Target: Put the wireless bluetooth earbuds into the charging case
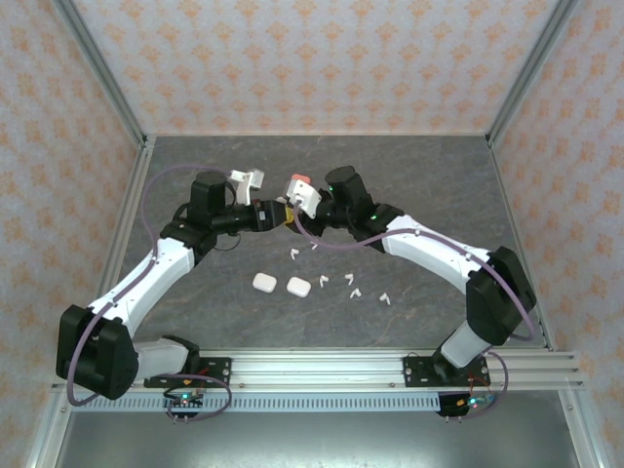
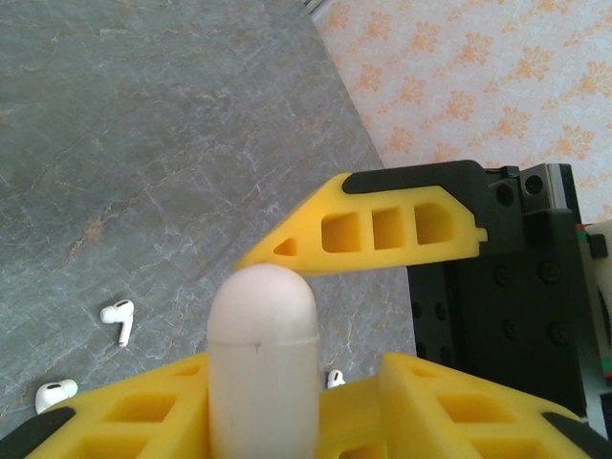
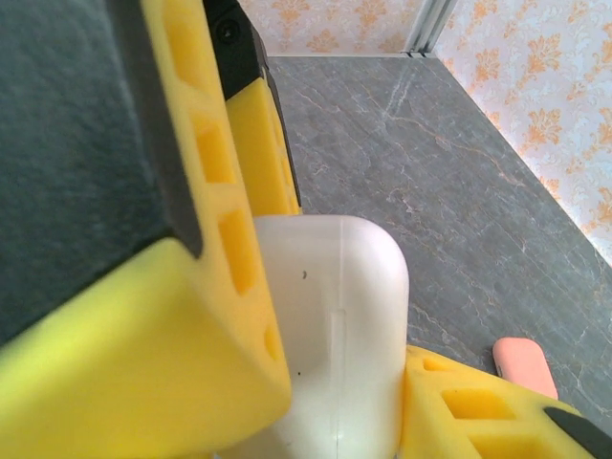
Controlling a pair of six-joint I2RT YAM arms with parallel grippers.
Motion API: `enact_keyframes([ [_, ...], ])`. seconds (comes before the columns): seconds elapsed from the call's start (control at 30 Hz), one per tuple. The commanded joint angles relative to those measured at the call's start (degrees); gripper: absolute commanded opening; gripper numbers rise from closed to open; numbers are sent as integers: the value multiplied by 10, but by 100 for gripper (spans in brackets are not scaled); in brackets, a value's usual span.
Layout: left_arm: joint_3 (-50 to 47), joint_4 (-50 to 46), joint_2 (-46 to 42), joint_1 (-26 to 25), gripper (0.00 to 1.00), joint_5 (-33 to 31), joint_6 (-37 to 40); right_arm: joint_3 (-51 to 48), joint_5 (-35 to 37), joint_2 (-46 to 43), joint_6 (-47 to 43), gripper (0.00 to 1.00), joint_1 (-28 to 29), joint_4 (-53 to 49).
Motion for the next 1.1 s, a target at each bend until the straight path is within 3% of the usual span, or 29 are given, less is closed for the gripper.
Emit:
enact_keyframes([
  [0.0,26,-5,-21,-6,40,40,10,-9,22,-1,10,42,-11,10],
  [0.33,17,10,-27,-7,21,40,6,5,6,3,27,44,-11,1],
  [0.6,-37,122,-58,-12,8,-17,-15,-7,-74,-45,130,72,-50,-5],
  [0.7,-59,167,-76,-15,4,-43,-4,-15,-124,-67,175,77,-68,-2],
  [0.87,-107,264,-113,-31,0,-90,28,-28,-196,-103,294,78,-90,64],
  [1.07,-171,382,-178,-47,0,-154,54,-27,-187,-138,375,75,-90,148],
])
